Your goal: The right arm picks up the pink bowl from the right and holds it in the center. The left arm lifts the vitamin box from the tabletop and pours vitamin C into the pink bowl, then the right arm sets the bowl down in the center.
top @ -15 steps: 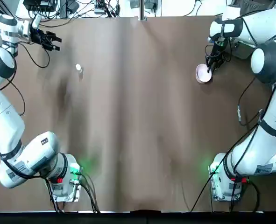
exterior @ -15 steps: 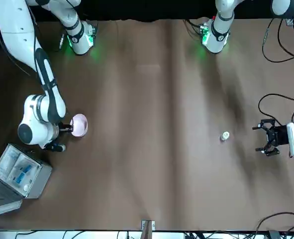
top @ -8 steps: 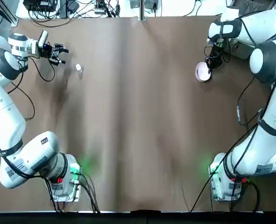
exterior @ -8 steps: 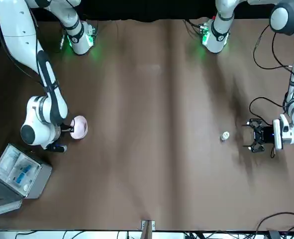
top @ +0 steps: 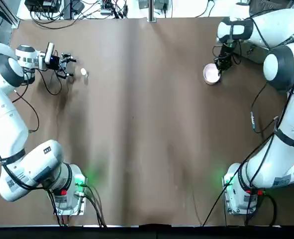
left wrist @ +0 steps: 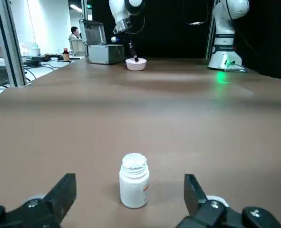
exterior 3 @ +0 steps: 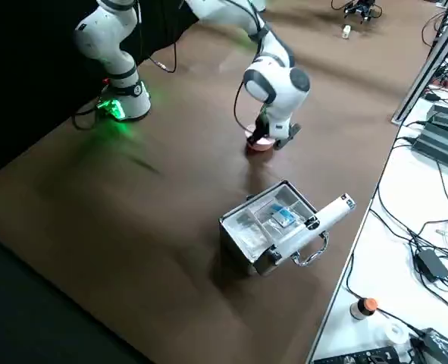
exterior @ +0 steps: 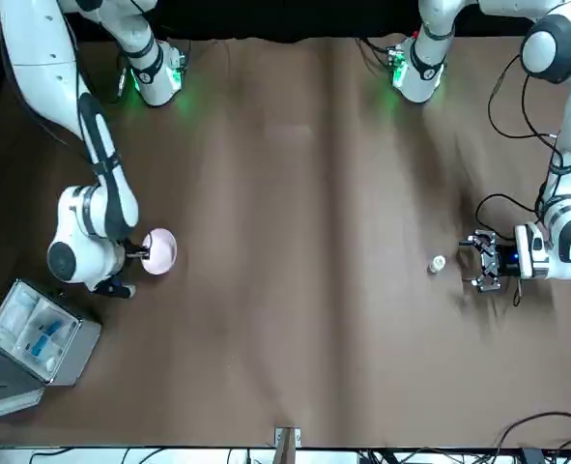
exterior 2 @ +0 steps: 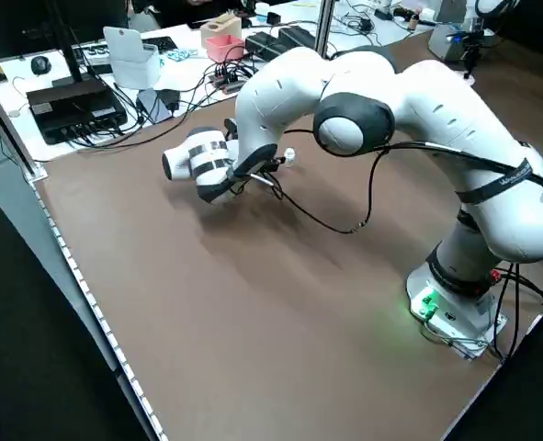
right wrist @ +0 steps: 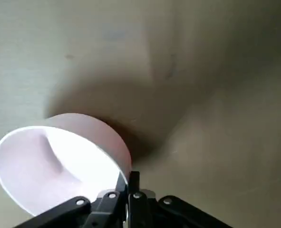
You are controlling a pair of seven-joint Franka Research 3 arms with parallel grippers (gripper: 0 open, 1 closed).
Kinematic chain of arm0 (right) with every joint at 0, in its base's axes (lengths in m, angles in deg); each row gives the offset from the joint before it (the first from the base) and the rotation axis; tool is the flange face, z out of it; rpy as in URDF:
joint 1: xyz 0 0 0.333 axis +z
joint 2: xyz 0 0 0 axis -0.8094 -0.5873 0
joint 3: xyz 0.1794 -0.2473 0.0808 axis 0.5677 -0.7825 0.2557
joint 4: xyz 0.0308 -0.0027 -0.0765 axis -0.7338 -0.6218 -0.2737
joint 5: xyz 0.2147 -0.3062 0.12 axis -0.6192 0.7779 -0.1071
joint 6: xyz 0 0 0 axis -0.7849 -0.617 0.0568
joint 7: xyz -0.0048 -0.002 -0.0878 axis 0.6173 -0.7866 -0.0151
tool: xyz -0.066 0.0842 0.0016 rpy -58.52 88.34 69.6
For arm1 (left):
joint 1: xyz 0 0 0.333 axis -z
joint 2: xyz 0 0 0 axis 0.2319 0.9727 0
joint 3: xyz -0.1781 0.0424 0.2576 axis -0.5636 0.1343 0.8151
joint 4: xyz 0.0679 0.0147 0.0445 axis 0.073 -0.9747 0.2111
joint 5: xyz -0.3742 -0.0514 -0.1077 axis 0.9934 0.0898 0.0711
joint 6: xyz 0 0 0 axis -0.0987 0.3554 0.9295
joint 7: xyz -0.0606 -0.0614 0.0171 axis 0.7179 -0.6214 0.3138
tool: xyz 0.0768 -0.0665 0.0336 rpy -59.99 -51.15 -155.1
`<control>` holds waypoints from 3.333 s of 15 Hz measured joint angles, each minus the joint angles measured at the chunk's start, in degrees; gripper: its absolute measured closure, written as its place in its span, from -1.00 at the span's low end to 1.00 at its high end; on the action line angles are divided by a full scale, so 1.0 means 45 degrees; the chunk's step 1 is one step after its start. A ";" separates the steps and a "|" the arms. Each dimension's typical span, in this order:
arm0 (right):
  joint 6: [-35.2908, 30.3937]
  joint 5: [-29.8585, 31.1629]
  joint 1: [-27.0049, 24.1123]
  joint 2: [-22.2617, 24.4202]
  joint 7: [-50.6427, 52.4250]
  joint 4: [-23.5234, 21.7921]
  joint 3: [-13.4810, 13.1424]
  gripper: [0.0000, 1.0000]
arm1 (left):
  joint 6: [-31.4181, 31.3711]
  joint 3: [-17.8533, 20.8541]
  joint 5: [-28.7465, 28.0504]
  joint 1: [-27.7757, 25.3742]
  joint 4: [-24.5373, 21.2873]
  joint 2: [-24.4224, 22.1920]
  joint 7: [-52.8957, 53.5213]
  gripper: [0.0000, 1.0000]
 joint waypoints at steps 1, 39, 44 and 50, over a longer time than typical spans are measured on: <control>-0.0328 0.0000 0.0360 0.0001 -0.0756 0.0281 0.0012 0.95 | -0.0012 -0.0013 0.0000 0.0072 0.0012 0.0109 0.0014 -1.00; -0.2360 -0.4918 0.7875 -0.1672 -1.8434 0.7752 0.0150 0.95 | -0.0202 -0.0407 0.0003 0.0667 0.0514 0.1294 -0.0014 0.28; -0.2449 -0.6145 0.7159 -0.2136 -1.8481 0.8042 0.0278 0.95 | -0.0011 -0.0828 -0.0617 0.0684 0.0639 0.0454 -0.0196 0.28; -0.4318 -0.6072 0.7150 -0.2388 -1.8341 0.8791 0.0439 0.95 | -0.0352 -0.2955 -0.1980 0.0987 0.1094 -0.0481 -0.0340 0.28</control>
